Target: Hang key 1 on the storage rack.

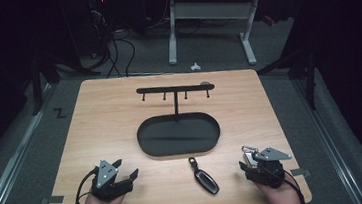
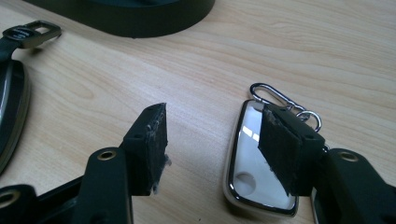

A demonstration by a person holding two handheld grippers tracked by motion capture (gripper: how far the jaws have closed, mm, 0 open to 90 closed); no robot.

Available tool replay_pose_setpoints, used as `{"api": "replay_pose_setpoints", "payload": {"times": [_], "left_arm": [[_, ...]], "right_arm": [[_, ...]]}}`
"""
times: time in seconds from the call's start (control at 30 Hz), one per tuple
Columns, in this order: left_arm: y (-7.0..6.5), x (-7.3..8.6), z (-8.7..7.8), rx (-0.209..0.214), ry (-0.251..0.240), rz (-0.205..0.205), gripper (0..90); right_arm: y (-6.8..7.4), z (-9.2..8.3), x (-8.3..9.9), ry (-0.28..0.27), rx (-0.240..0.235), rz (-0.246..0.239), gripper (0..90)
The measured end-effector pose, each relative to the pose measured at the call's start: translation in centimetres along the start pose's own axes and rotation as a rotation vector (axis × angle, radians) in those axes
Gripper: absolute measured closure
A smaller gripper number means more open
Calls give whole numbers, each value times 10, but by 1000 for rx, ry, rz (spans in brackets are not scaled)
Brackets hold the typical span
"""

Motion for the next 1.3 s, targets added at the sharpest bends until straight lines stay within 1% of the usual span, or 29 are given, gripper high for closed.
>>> {"api": "replay_pose_setpoints", "payload": {"times": [0.07,0.1,0.13,0.17,0.27,0.3,0.37,0.43,0.5,0.53,0.57,0.6,0.67,0.7,0.73,0.77,0.83,0.87,0.9,0.93,1.1,1.3], "left_arm": [[0,0,0,0,0,2,307],[-1,-1,1,1,-1,4,305],[-1,-2,1,3,0,7,305],[-1,-2,2,3,1,9,304],[-2,-3,5,8,0,11,302],[-2,-2,7,11,3,13,299],[-2,-2,7,13,5,13,298],[-2,-3,8,16,3,12,298],[-3,-3,8,21,3,12,298],[-4,-3,8,24,3,13,298],[-4,-3,8,25,3,15,297],[-4,-3,8,27,3,16,297],[-5,-3,9,28,2,18,296],[-5,-3,8,26,4,21,296],[-5,-3,8,26,2,20,294],[-5,-3,8,31,0,15,294],[-4,-2,8,32,-2,13,293],[-4,-2,8,33,-2,13,293],[-5,-2,8,36,-2,12,293],[-5,-2,9,40,-1,11,293],[-7,-2,9,46,4,20,291],[-7,-2,10,49,6,26,291]], "right_arm": [[1,0,0,10,-3,-9,425],[1,-1,0,28,-5,-20,425],[1,-1,0,28,-5,-20,425],[1,0,0,38,-3,-32,425],[2,1,2,78,-1,-50,425],[3,1,4,103,3,-71,425],[4,2,4,107,0,-70,425],[4,2,6,145,-8,-72,423],[4,2,6,168,-14,-75,422],[5,1,6,195,-22,-85,420],[6,0,6,207,-22,-93,420],[6,0,6,207,-22,-93,420],[5,-2,5,240,-20,-119,420],[5,-2,5,240,-20,-119,420],[5,-2,5,251,-13,-129,421],[3,-3,4,278,-3,-143,421],[3,-4,3,288,-4,-143,421],[2,-4,2,302,-6,-143,421],[3,-4,2,333,-11,-139,421],[3,-4,2,333,-11,-139,421],[5,-4,-1,406,-26,-146,416],[9,-6,-3,496,-19,-198,406]]}}
Point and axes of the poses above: each handheld gripper's, and its own axes: z roughly forward along the jaws, x roughly out of its underside, y roughly to its left, the point moved 10 cm from there along z, roughly forward along the jaws, and after that the axes turned 9 degrees about x, right-handed, at the moved point
